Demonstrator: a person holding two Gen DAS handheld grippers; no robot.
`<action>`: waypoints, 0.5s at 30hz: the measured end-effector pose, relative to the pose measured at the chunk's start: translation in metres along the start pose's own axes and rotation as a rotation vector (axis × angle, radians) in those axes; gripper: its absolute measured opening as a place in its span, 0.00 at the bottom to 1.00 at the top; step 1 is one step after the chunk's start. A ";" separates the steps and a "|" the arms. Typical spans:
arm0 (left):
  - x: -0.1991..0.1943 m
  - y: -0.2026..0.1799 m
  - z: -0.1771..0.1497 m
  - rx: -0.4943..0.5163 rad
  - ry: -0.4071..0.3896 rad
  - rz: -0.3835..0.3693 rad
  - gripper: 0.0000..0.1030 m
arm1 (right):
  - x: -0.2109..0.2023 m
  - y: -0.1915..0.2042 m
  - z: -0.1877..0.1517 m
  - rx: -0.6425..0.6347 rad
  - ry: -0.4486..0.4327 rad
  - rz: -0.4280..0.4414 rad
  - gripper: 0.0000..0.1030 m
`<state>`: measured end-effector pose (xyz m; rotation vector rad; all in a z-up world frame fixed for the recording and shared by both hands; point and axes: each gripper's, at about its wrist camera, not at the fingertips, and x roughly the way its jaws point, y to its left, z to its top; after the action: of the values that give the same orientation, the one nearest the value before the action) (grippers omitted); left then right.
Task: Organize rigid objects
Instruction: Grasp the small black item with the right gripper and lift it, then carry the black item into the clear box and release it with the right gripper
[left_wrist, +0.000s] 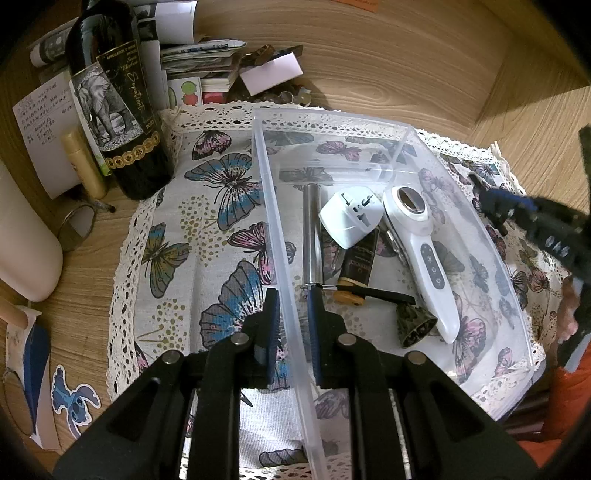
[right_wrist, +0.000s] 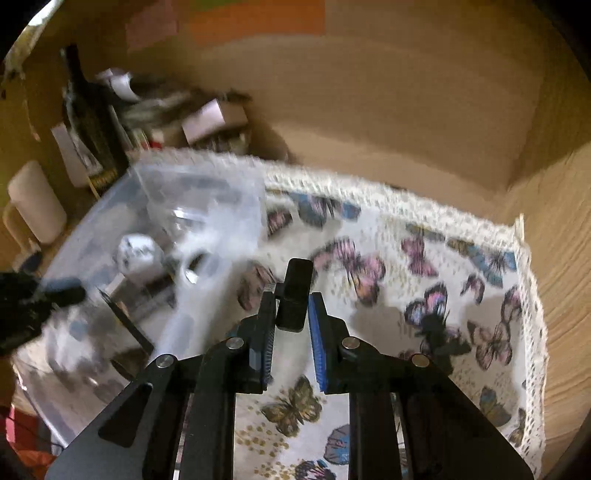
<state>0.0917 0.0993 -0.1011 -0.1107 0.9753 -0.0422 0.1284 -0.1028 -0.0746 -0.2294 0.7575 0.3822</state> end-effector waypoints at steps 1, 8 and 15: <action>0.000 0.000 0.000 0.000 0.000 0.000 0.13 | -0.004 0.003 0.004 -0.005 -0.016 0.008 0.16; 0.000 0.000 0.000 0.000 0.000 -0.001 0.13 | -0.024 0.034 0.019 -0.072 -0.091 0.076 0.16; 0.000 0.000 0.000 0.002 0.000 0.001 0.13 | -0.011 0.067 0.019 -0.145 -0.054 0.144 0.16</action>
<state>0.0916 0.0993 -0.1014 -0.1087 0.9749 -0.0421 0.1050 -0.0385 -0.0575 -0.3002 0.6954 0.5790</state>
